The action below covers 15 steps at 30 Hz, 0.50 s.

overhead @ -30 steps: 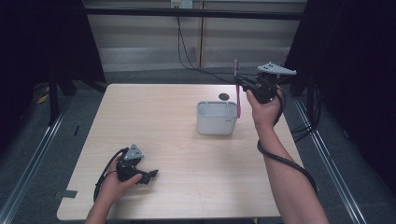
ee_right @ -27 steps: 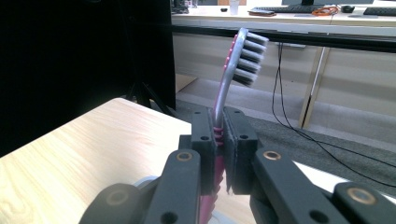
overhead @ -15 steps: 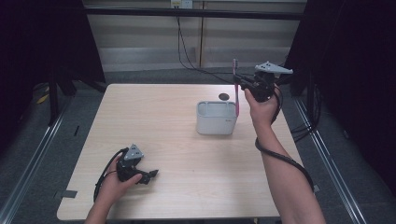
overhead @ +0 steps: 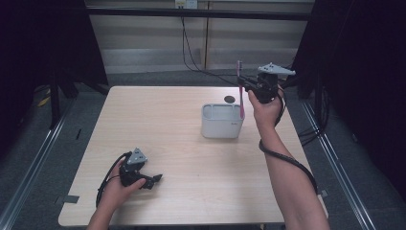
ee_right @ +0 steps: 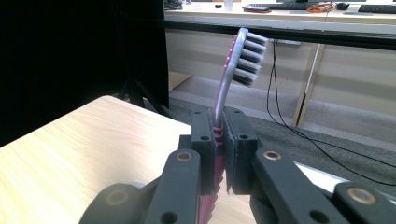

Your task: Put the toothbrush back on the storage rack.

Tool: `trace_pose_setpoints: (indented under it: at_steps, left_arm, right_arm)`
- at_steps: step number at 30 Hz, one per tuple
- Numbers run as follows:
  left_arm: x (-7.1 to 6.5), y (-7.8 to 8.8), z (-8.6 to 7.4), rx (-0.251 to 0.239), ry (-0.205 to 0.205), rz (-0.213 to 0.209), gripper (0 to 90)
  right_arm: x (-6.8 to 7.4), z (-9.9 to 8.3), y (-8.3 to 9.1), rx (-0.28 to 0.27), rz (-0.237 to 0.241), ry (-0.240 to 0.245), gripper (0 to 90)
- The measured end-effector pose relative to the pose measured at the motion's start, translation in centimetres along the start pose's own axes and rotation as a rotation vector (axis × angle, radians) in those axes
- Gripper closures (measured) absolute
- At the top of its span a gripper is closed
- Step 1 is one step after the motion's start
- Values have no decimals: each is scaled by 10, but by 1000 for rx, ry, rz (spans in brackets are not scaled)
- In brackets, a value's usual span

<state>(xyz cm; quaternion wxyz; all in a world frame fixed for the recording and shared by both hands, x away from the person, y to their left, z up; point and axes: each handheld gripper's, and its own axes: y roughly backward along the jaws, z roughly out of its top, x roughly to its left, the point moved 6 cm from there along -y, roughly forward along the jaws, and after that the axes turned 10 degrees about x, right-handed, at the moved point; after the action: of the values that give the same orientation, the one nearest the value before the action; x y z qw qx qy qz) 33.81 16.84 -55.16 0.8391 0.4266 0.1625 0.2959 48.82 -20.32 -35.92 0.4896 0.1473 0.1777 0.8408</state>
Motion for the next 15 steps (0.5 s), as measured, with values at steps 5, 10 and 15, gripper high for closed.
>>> trace_pose_setpoints:
  at_steps: [5,10,15]
  left_arm:
    - [0,0,0,1,0,0,69]
    - [0,0,0,0,-1,2,69]
    - [0,0,0,0,0,2,69]
  right_arm:
    - [-3,-4,-6,6,-5,-2,837]
    - [-5,-7,-10,13,-15,-7,837]
    - [-8,-6,-13,11,-20,-14,837]
